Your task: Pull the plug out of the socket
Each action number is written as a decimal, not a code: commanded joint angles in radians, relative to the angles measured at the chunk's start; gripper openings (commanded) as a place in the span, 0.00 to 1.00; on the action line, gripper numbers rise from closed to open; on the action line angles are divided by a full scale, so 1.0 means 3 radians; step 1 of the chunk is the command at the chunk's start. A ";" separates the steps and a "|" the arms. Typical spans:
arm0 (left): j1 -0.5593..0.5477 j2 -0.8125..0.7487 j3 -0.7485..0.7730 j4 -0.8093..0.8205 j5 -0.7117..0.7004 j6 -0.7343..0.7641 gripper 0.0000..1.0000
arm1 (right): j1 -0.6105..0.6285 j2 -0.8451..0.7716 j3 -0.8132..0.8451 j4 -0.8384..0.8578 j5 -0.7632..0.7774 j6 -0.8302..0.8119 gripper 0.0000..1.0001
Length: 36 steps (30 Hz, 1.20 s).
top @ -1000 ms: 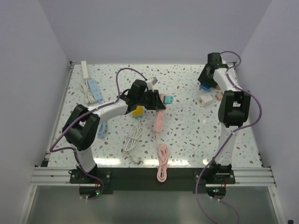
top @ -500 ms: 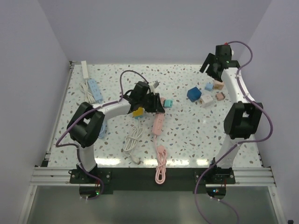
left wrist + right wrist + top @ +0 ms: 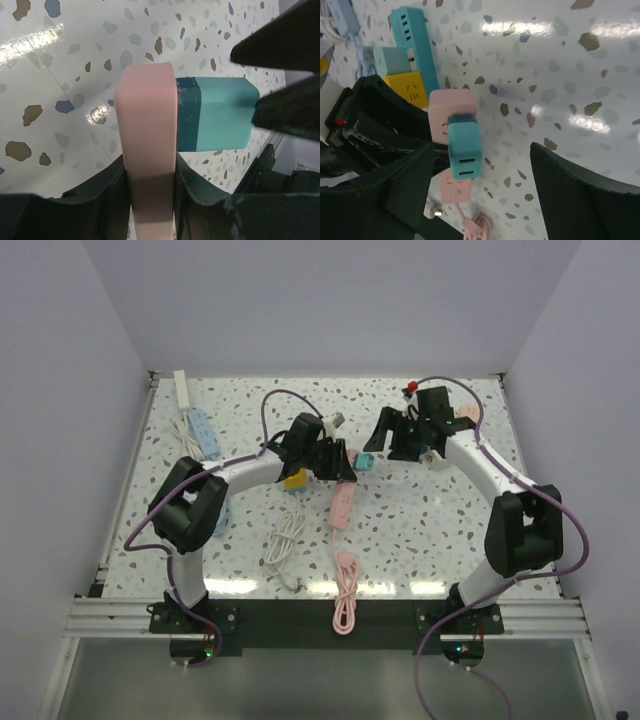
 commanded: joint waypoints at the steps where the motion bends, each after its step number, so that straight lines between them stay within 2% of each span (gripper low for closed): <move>1: -0.0028 0.0008 0.0120 0.0117 0.0108 0.0062 0.00 | 0.0085 -0.0256 -0.0210 0.0448 -0.0402 0.0230 0.80; 5: -0.0034 -0.0023 0.0100 0.0117 0.0113 0.0037 0.00 | 0.0228 -0.0174 -0.0246 0.0453 -0.0371 0.0266 0.75; 8: -0.0034 -0.0049 0.0089 0.0265 0.0134 0.0001 0.00 | 0.0310 -0.0102 -0.0236 0.0448 -0.0290 0.0261 0.67; 11: -0.0044 -0.0105 0.0049 0.0347 0.0180 -0.0060 0.00 | 0.0325 -0.0021 -0.0211 0.0474 -0.0234 0.0271 0.52; 12: -0.0049 -0.0115 0.0043 0.0363 0.0175 -0.0065 0.00 | 0.0325 0.0045 -0.0155 0.0459 -0.0203 0.0251 0.43; 13: -0.0049 -0.0125 0.0033 0.0373 0.0180 -0.0066 0.00 | 0.0325 0.0071 -0.0129 0.0413 -0.0193 0.0220 0.40; 25: -0.0044 -0.0126 -0.0008 0.0511 0.0195 -0.0106 0.00 | 0.0325 0.0159 -0.0257 0.0402 -0.0249 0.0194 0.34; 26: -0.0044 -0.0110 -0.0008 0.0511 0.0200 -0.0117 0.00 | 0.0325 0.0133 -0.0252 0.0377 -0.0259 0.0194 0.21; 28: -0.0028 -0.0085 -0.0018 0.0516 0.0205 -0.0122 0.00 | 0.0305 0.0057 -0.0221 0.0265 -0.0254 0.0174 0.03; 29: -0.0018 -0.0069 -0.0043 0.0521 0.0215 -0.0127 0.00 | 0.0300 -0.0091 -0.0206 0.0224 -0.0254 0.0169 0.00; 36: 0.0196 -0.0049 -0.0330 0.0710 0.0236 -0.0193 0.00 | -0.0099 -0.0796 -0.0400 -0.0026 -0.0657 0.0153 0.00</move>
